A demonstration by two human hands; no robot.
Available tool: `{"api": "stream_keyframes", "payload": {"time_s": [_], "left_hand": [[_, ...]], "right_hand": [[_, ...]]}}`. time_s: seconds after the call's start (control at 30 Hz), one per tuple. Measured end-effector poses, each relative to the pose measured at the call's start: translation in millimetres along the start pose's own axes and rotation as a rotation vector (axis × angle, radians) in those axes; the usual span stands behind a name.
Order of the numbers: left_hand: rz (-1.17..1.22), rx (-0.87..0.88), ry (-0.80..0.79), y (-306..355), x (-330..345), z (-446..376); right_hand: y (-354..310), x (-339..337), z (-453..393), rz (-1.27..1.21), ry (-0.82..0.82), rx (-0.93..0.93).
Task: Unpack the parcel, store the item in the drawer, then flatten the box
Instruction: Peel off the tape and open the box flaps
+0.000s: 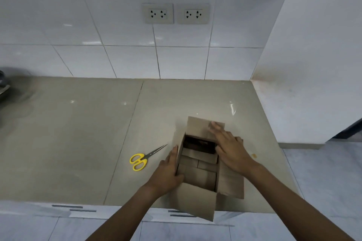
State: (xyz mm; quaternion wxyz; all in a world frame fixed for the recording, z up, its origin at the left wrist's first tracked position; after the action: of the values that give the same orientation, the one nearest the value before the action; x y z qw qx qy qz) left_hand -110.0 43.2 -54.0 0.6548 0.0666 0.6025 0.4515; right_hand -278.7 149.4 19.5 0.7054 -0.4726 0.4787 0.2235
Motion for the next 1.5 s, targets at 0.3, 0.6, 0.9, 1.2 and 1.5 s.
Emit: {"api": "stream_keyframes", "payload": {"time_s": [0.3,0.6,0.9,1.2,1.5], "left_hand": [[-0.049,-0.012,0.203,2.9,0.7,9.0],[-0.038,-0.173,0.263,-1.5,3.8,10.6],[-0.016,-0.319,0.3,7.2,3.8,1.5],[-0.073,-0.357,0.301,6.2,-0.9,-6.5],[-0.076,-0.336,0.325,4.5,-2.0,-11.6]], "right_hand": [[29.1,31.1,-32.8,-0.003,-0.12,0.151],[-0.2,16.0,-40.9,0.353,0.031,-0.06],[-49.9,45.0,-42.0,0.452,0.096,-0.354],[-36.6,56.9,-63.7,0.531,0.038,-0.09],[-42.5,45.0,-49.1,0.28,0.109,0.072]]}}
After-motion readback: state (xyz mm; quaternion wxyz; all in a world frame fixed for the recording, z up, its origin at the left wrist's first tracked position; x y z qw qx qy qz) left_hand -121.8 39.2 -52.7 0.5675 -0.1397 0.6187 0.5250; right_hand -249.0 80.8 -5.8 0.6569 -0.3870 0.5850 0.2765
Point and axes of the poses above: each hand's wrist, its own z-axis away from the middle knuckle, its own x-axis out of the palm, y = z × x, the point moved 8 cm from there along -z, towards the middle knuckle, and after that the axes turned 3 degrees about x, right-handed, at the moved point
